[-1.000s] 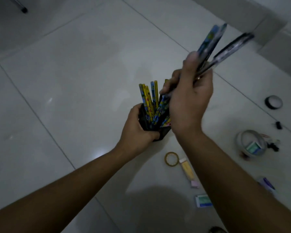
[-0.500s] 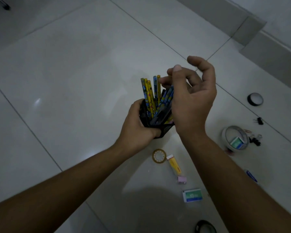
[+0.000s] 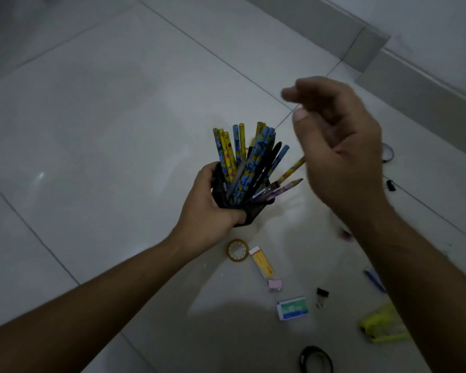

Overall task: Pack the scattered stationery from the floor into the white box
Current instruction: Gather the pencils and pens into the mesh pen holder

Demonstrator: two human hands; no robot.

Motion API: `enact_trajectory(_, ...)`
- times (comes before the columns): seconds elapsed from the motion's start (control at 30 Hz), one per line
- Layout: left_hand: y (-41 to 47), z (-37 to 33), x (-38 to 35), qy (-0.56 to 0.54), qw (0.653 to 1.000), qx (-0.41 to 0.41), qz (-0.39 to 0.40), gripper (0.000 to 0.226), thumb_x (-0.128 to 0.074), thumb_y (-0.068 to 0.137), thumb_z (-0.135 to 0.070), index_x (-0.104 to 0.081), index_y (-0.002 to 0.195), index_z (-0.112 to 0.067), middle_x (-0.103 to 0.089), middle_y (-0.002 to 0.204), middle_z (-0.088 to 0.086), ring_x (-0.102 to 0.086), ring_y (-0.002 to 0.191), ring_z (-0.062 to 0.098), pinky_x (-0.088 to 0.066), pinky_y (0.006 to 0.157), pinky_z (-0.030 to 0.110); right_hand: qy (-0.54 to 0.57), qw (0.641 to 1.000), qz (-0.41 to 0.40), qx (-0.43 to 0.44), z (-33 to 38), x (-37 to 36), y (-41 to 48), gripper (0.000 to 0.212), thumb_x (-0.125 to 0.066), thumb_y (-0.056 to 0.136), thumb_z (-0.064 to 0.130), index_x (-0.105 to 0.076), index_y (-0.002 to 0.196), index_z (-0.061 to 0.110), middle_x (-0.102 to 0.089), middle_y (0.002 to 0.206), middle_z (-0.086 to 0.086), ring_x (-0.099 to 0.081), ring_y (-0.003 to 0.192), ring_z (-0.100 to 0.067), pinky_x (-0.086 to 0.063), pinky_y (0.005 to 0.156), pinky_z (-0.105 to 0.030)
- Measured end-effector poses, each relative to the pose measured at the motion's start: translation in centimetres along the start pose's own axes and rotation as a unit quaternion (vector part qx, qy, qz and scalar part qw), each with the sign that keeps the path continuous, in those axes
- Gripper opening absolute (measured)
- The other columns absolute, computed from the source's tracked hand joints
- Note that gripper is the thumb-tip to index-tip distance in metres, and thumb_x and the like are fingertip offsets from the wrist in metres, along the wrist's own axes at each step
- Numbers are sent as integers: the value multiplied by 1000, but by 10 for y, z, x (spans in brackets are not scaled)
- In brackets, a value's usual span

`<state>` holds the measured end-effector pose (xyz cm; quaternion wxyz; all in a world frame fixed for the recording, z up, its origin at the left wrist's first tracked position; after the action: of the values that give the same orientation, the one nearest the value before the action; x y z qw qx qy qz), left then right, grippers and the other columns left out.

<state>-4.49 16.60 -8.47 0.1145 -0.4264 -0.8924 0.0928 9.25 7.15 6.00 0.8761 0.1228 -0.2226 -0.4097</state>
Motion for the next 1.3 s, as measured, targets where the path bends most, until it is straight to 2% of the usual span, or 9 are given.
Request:
enact_trajectory(0.2, -3, -25, -22, 4, 999, -17, 41, 80, -78, 55, 5, -48, 122, -25, -59, 113, -6, -56, 90, -20, -44, 62, -1, -33, 985, 5, -172, -43, 70, -61, 44, -51, 78, -1, -55, 119, 13, -62, 122, -1, -60, 115, -14, -53, 89, -42)
enact_trajectory(0.3, -10, -48, -50, 8, 995, -40, 91, 77, -78, 51, -2, -51, 114, -35, -60, 109, -13, -57, 91, -18, -44, 62, -2, -39, 958, 126, -253, -55, 72, -109, 65, -63, 74, 15, -42, 132, 38, -51, 138, 15, -50, 127, -6, -50, 96, -46)
enact_trajectory(0.4, -22, -68, -96, 24, 985, -49, 166, 76, -79, 45, -16, -53, 109, -46, -63, 108, -20, -58, 99, -11, -47, 65, 3, -44, 950, 131, -281, -48, 93, -141, 86, -76, 73, 42, -27, 144, 45, -43, 144, 24, -43, 133, 0, -46, 102, -37)
enact_trajectory(0.67, -77, -112, -227, 103, 919, -123, 360, 88, -82, 40, -39, -51, 123, -42, -63, 116, -24, -59, 107, -6, -51, 85, 26, 2, 946, -76, -314, -23, 190, -198, 95, -83, 74, 28, -26, 150, 33, -47, 146, 10, -45, 135, -15, -47, 102, -46)
enact_trajectory(0.8, -118, -126, -296, 108, 864, -166, 463, 84, -85, 46, -22, -53, 119, -47, -64, 115, -23, -60, 109, -2, -51, 86, 28, -40, 940, -151, -302, -1, 243, -240, 88, -83, 74, 27, -32, 142, 45, -52, 137, 21, -51, 127, -3, -52, 97, -31)
enact_trajectory(0.9, -158, -129, -341, 111, 813, -192, 539, 90, -89, 56, -12, -48, 124, -53, -59, 122, -30, -55, 115, -6, -50, 89, 21, -102, 921, -230, -297, 25, 283, -282, 66, -87, 69, 18, -55, 126, 31, -65, 113, 29, -62, 103, 11, -53, 81, -11)
enact_trajectory(1.03, -207, -105, -390, 147, 764, -195, 597, 80, -70, 72, -48, -30, 141, -46, -40, 136, -34, -38, 126, -13, -41, 95, 19, -138, 891, -337, -271, 65, 330, -339, 51, -86, 68, 11, -62, 107, 34, -71, 107, 18, -67, 101, 2, -54, 80, -15)
enact_trajectory(1.2, -213, -61, -420, 303, 782, -209, 503, 68, -63, 86, -32, -28, 143, -19, -35, 127, -4, -44, 111, 11, -43, 85, 28, -205, 785, -479, -336, 82, 366, -438, 39, -89, 63, 29, -67, 94, 31, -70, 91, 32, -67, 87, 11, -52, 70, -7)
enact_trajectory(1.3, -211, -16, -422, 325, 781, -7, 534, 64, -55, 94, -28, -21, 147, -22, -35, 132, -3, -55, 108, 28, -59, 73, 44, -228, 717, -528, -394, 78, 365, -497, 39, -87, 58, 42, -70, 90, 27, -75, 85, 18, -71, 82, 0, -60, 72, -24)
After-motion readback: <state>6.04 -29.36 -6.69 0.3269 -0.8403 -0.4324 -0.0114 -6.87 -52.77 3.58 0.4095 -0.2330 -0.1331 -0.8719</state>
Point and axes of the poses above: each hand's wrist, its own y-axis towards the middle knuckle, its own x-axis out of the back of the hand, z = x × y, the point moved 10 cm from there along y, towards the middle knuckle
